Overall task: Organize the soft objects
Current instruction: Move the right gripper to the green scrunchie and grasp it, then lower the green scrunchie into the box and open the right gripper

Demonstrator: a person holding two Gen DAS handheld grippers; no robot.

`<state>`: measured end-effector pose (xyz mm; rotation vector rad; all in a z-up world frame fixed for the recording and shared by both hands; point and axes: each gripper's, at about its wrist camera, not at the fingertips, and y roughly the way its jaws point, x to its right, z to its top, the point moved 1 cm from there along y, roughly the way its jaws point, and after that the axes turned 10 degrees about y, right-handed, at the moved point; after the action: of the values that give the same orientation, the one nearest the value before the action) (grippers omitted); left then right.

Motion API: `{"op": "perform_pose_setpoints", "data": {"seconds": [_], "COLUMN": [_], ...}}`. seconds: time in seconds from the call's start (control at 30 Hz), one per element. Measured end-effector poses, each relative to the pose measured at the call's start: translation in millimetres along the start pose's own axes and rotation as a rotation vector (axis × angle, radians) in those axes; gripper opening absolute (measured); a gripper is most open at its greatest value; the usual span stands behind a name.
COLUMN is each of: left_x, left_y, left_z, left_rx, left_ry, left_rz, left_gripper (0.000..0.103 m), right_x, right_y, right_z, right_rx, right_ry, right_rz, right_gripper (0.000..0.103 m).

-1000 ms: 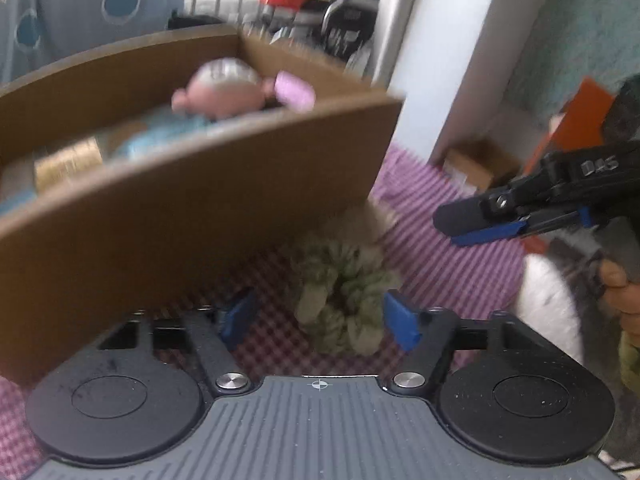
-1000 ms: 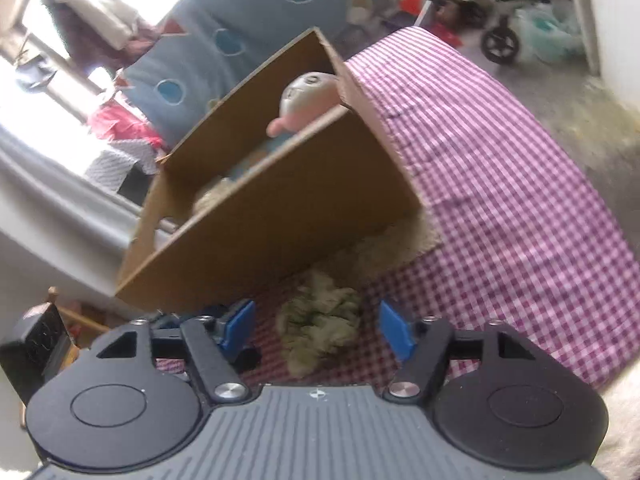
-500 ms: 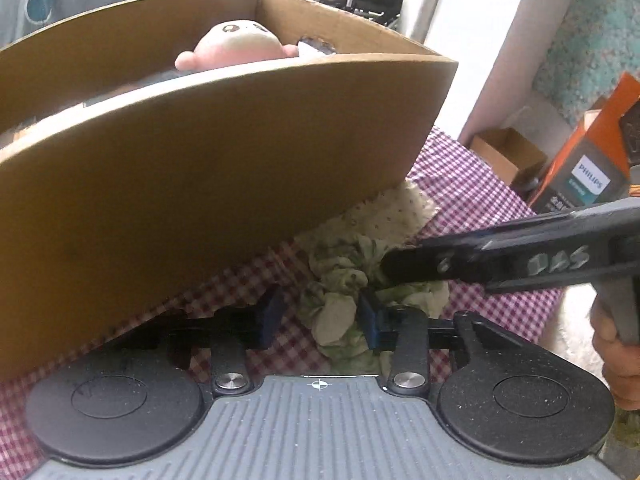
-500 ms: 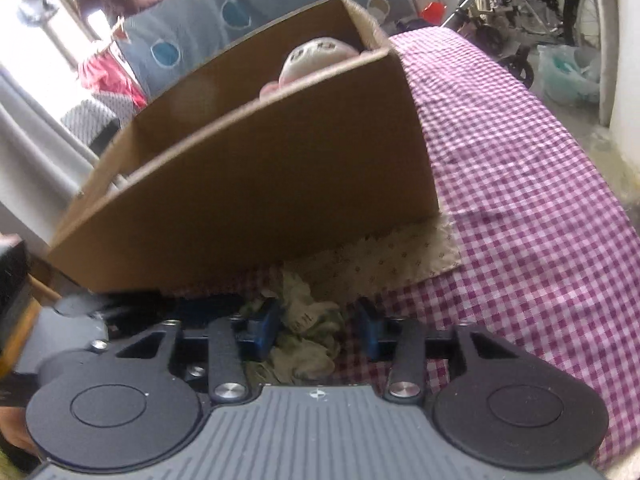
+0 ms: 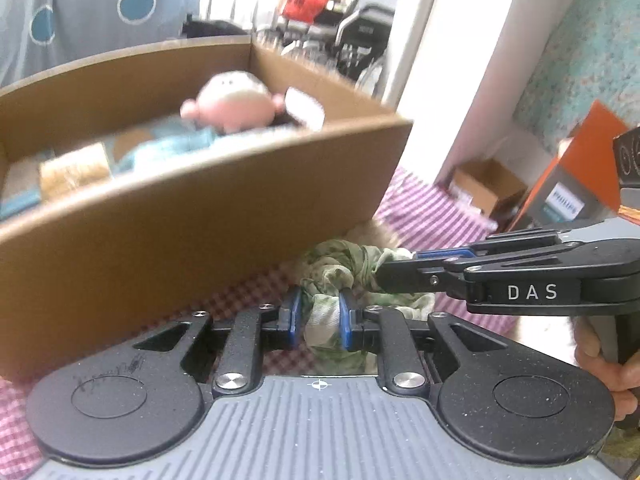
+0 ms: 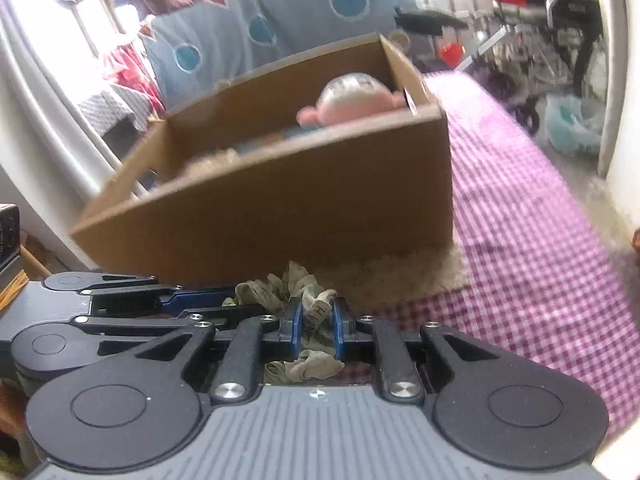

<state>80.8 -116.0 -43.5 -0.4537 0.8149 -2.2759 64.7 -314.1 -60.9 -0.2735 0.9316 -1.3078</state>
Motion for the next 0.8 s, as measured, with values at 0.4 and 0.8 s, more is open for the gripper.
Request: {"op": "perform_pose_setpoints", "data": {"seconds": [0.4,0.8], "left_x": [-24.9,-104.8], "left_y": [-93.7,-4.5], "left_z": [65.1,95.0], "left_rx": [0.283,0.089], "left_ry": [0.048,-0.095], "left_rz": [0.1,0.142], "left_gripper": [0.018,0.018], "right_x": [-83.0,-92.3], "right_y": [-52.9,64.6], "right_z": [67.4,144.5], "right_rx": [0.21,0.001], "right_ry": [-0.257,-0.3], "right_rz": [0.128,0.114], "right_gripper": [0.017,0.017]}}
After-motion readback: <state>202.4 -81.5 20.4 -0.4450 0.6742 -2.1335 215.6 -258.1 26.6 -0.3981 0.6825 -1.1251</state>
